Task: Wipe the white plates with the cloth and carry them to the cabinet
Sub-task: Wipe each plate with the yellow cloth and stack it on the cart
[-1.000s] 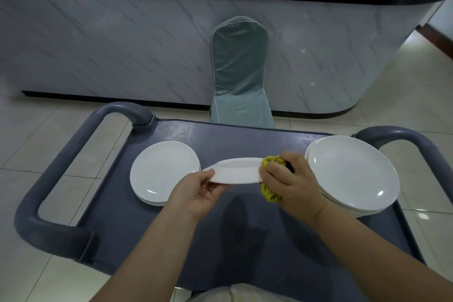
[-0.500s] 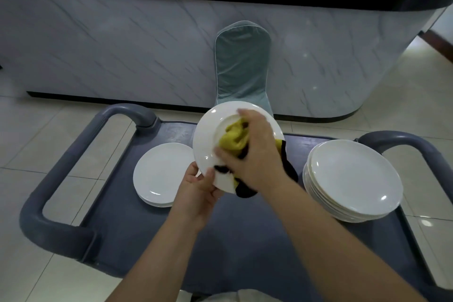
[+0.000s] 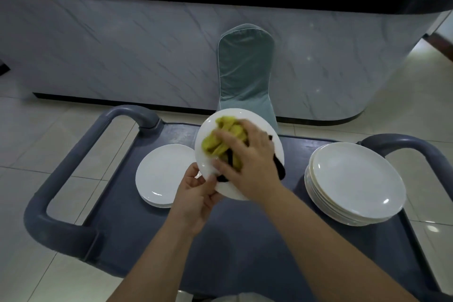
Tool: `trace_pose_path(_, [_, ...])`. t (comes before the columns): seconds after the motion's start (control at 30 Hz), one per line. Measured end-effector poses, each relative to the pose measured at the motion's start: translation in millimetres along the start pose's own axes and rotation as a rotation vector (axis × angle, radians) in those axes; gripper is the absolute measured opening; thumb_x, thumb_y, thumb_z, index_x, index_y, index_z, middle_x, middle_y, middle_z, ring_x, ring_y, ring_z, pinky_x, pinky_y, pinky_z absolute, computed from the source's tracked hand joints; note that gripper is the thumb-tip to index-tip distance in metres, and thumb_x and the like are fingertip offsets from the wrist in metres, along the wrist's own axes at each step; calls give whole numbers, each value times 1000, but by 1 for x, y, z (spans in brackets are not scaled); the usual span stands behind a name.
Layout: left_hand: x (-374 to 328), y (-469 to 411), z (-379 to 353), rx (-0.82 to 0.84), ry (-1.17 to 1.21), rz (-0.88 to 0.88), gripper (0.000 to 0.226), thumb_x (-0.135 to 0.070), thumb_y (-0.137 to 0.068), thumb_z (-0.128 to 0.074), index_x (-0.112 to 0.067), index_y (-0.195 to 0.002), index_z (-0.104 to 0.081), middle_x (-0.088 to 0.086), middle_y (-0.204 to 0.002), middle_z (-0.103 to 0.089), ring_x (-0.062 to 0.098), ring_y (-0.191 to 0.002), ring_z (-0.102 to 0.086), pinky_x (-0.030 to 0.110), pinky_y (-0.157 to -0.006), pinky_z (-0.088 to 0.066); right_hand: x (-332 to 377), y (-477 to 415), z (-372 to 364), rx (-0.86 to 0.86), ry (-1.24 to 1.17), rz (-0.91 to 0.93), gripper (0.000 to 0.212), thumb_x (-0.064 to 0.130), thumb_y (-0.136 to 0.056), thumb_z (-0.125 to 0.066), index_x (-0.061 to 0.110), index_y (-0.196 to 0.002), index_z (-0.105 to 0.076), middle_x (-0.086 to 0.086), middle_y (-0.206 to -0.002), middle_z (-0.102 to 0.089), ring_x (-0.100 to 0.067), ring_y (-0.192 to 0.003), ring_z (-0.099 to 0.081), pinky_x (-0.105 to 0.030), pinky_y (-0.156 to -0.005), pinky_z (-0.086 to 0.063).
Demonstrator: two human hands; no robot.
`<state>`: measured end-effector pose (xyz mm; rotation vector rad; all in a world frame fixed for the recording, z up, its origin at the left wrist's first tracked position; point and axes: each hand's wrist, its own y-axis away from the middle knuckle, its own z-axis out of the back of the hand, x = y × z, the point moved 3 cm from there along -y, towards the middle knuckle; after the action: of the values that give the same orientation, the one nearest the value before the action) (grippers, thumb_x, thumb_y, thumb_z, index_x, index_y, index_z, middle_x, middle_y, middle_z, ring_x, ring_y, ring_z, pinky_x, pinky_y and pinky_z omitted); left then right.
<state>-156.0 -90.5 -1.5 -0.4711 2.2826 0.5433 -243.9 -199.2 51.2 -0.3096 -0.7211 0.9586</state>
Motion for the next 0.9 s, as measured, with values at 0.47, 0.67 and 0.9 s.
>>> trace_pose_path(0.47, [-5,2,-3,-1,-55,-14,26,-4,-79,-59,-6,-105,-55,16,-95,-72,26,-83,-71,38,-68,-60,-17,29,-1,-51,-111,55,39,49,-87,-60,31,-121,-59,-8,-135,-41,-28,-113,-44,-33,-99,-32])
trace_pose_path(0.67, [6,8,6,-8,-143,36,18,0,-84,-57,-9,-100,-55,11,-92,-72,21,-83,-70,34,-65,-59,-73,50,26,-121,-61,-178,27,21,-81,-75,13,-107,-73,-19,-122,-53,-39,-104,-53,-53,-92,-45])
trace_pose_path(0.9, [-7,3,9,-58,-96,-4,15,1,-88,-53,-10,-99,-57,12,-92,-73,23,-83,-71,34,-64,-59,-26,63,-1,11,-121,94,31,42,-89,-59,19,-106,-71,-9,-131,-45,-28,-105,-47,-35,-93,-40])
